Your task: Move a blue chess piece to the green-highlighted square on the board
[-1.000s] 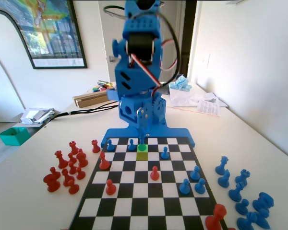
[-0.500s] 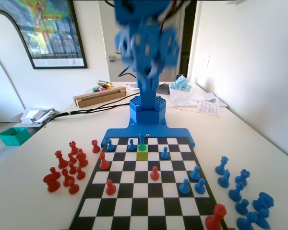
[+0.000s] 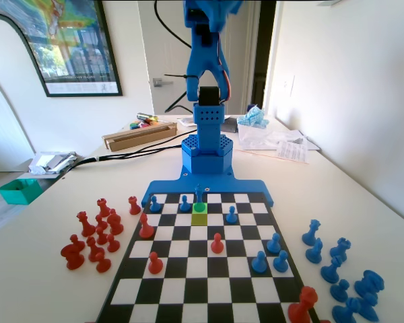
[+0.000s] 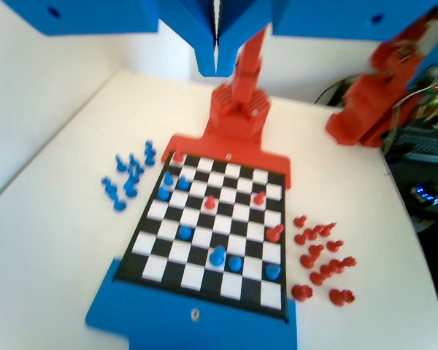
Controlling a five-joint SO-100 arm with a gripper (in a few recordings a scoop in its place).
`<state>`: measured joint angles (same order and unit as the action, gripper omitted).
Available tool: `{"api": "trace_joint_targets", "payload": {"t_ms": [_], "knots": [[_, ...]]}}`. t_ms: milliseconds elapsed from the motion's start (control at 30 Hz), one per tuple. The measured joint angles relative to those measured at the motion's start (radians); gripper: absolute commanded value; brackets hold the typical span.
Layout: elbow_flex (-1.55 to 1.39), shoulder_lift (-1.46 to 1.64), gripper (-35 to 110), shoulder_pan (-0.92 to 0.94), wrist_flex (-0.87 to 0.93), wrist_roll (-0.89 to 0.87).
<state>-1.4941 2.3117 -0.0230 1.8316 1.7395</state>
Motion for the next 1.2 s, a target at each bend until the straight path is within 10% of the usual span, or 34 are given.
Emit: {"api": "trace_joint_targets", "payload": {"t_ms": [1200], "knots": [[-0.680,0.723,3,0.037,-0.241,-0.043]]}}
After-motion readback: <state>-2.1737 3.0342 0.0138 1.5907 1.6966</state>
